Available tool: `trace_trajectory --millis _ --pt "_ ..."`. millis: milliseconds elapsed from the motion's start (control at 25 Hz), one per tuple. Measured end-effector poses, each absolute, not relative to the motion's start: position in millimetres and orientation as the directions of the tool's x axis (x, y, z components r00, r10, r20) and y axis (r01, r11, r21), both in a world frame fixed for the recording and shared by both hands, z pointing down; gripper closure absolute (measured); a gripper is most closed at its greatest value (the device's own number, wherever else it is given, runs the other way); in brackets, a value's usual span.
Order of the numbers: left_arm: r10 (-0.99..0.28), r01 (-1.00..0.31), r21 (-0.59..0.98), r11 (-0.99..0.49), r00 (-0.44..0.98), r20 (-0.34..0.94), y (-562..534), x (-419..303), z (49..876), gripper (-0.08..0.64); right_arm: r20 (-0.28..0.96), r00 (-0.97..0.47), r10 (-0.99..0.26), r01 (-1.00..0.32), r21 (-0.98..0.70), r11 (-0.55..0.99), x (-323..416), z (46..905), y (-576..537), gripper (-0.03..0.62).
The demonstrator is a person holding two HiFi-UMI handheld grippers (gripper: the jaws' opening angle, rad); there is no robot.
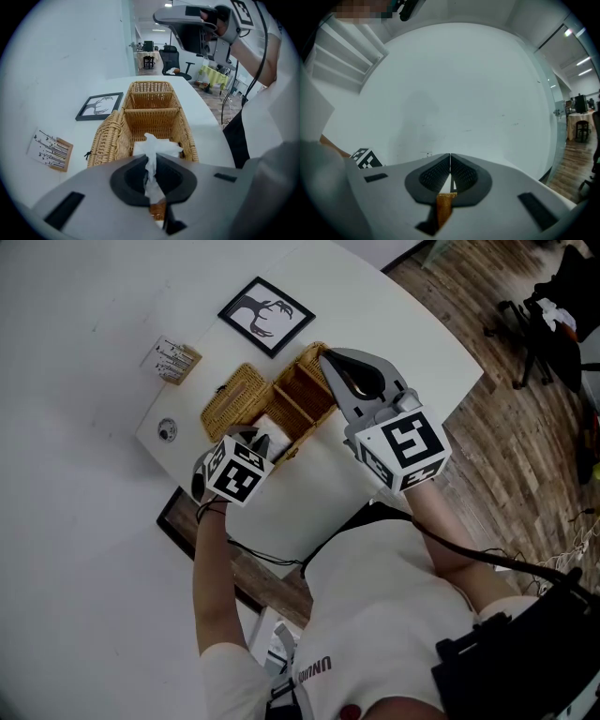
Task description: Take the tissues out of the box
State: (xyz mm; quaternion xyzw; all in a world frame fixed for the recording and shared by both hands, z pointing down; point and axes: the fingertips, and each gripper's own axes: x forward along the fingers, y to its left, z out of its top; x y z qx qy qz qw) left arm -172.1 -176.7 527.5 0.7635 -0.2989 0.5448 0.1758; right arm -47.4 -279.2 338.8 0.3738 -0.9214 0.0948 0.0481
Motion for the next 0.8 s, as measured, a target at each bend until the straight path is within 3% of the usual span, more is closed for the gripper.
trace_trajectory --millis 800 --pt "-0.419 -0.68 -0.17 -0.713 0.219 0.881 -185.9 -176.4 484.8 0.54 0.137 -0.721 -0.68 -0.693 -0.118 0.711 -48.1 329.1 -280.7 0.572"
